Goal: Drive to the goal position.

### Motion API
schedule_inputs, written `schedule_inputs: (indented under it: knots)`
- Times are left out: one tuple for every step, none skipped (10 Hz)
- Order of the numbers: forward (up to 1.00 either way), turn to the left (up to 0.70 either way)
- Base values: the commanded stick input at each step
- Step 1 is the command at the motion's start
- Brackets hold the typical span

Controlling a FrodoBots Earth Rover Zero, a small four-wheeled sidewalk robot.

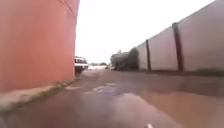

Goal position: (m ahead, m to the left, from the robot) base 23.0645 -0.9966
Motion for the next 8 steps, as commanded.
schedule_inputs:
  knots:
    - [1.0, 0.0]
    - [1.0, 0.0]
    - [1.0, 0.0]
    - [1.0, 0.0]
    - [1.0, 0.0]
    - [1.0, 0.0]
    - [1.0, 0.0]
    - [1.0, 0.0]
